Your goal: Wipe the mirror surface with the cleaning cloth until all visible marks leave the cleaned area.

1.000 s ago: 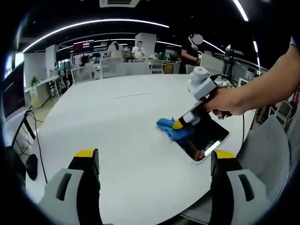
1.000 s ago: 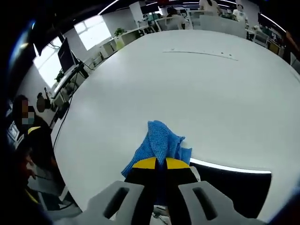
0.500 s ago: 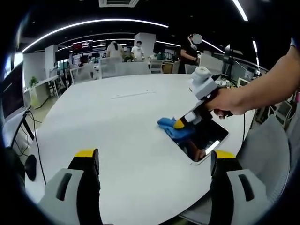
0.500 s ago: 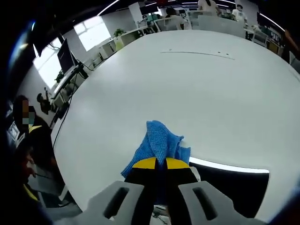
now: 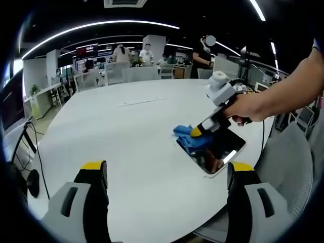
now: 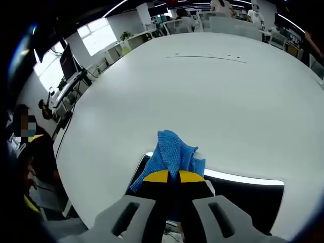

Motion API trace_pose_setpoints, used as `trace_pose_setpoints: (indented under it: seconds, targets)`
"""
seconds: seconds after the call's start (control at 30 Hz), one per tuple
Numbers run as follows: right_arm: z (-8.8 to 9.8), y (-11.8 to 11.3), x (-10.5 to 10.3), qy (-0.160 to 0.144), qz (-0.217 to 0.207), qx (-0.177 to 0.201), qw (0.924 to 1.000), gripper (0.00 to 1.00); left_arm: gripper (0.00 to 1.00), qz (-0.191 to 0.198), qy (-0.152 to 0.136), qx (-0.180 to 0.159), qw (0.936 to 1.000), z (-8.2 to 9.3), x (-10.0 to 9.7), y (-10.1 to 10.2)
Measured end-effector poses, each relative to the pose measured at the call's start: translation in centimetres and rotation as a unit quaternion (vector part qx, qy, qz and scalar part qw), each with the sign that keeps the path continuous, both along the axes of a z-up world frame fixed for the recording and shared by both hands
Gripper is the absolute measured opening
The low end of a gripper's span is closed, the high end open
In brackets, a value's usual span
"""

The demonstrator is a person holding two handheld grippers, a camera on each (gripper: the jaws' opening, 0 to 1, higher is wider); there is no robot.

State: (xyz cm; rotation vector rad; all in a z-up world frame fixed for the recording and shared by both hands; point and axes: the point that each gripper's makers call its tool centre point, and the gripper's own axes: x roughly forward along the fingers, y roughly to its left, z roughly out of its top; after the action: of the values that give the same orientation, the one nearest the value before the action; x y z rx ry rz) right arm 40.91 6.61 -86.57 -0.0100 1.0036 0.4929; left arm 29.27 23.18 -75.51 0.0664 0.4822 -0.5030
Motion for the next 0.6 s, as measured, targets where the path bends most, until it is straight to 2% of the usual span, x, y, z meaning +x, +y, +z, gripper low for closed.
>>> trace_pose_setpoints:
  seconds: [0.6]
  targets:
    - [-0.1,-2.2,0.3,0.007,-0.016,-0.003,0.9998,0.0,0.99,-0.012,0.001,-0.002,0.9999,0.2,0.5,-0.7]
